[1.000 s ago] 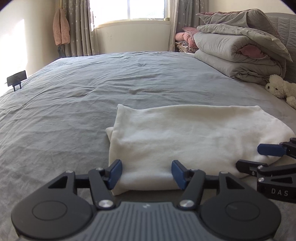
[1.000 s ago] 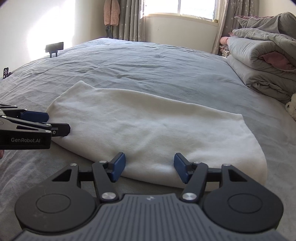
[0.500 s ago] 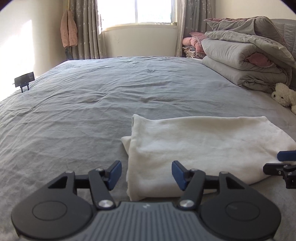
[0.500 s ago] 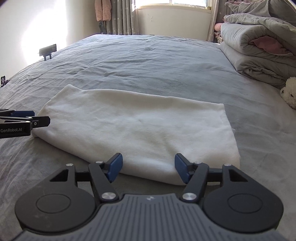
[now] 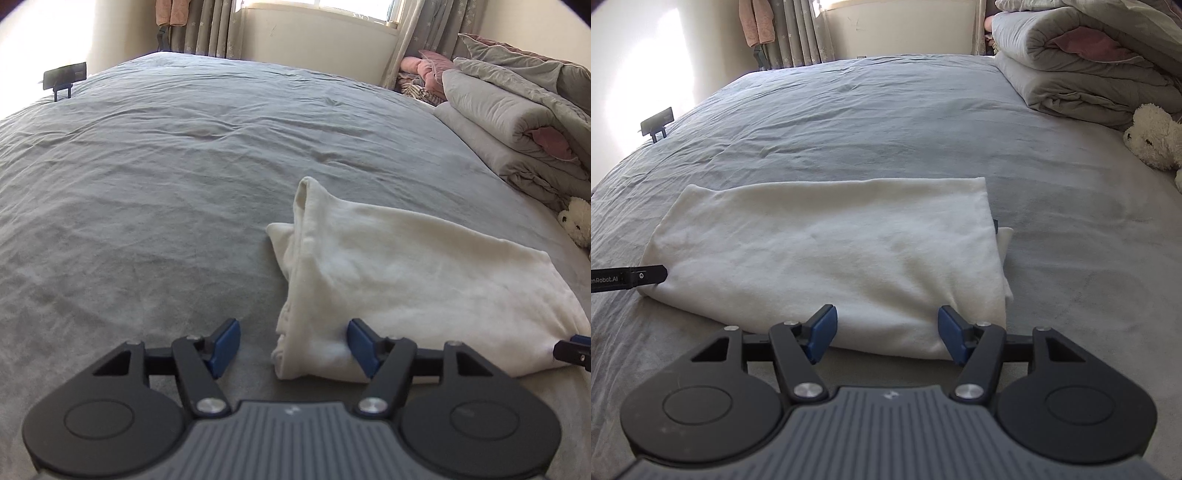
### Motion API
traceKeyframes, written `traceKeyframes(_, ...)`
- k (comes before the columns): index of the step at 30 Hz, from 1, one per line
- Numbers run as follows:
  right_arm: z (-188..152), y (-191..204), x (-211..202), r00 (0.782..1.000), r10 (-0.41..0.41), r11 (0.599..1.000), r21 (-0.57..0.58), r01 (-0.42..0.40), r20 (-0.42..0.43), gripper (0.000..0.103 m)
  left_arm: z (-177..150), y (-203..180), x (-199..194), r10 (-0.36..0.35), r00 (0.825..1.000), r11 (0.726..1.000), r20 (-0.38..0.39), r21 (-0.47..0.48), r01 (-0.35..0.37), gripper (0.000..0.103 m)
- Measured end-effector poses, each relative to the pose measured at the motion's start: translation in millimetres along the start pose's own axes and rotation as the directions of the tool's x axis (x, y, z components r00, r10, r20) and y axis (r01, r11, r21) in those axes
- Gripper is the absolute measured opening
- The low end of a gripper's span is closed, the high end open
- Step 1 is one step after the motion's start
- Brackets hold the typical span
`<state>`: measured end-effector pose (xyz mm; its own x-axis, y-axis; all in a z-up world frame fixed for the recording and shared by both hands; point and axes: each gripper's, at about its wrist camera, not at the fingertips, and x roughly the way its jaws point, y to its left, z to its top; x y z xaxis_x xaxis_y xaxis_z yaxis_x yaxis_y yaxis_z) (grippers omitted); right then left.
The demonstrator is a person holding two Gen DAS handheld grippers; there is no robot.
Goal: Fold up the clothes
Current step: 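Tuck the shirt's folded end with both grippers, pushing it under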
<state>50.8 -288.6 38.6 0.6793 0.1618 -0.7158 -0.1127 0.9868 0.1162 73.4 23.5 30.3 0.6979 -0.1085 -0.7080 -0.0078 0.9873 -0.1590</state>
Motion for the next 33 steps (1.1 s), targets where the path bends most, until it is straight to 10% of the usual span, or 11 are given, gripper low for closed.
traceKeyframes(15,5.3,-31.3,-7.4,0.992,0.111,0.994,0.021,-0.110,-0.061,0.058,3.7,4.9,-1.3,-0.008,1.000,1.000,-0.022,-0.020,0.008,0.067)
traceKeyframes(26,10.4,-53.2,-20.1,0.997,-0.064,0.993,0.106,0.060,0.033,0.062,3.9,3.6,-0.7,-0.002,1.000,1.000,-0.023,-0.017,0.001,0.067)
traceKeyframes(31,15.9,-33.3,-25.2,0.992,-0.035,0.999,0.018,0.033,0.122,0.024,3.2,2.4,-0.9,0.003,1.000,1.000,-0.019,-0.015,-0.004,0.067)
traceKeyframes(33,12.6,-26.5,-12.7,0.996,-0.063,0.997,-0.041,0.065,0.064,0.024,2.7,2.1,-1.0,0.006,1.000,1.000,-0.016,-0.010,-0.007,0.067)
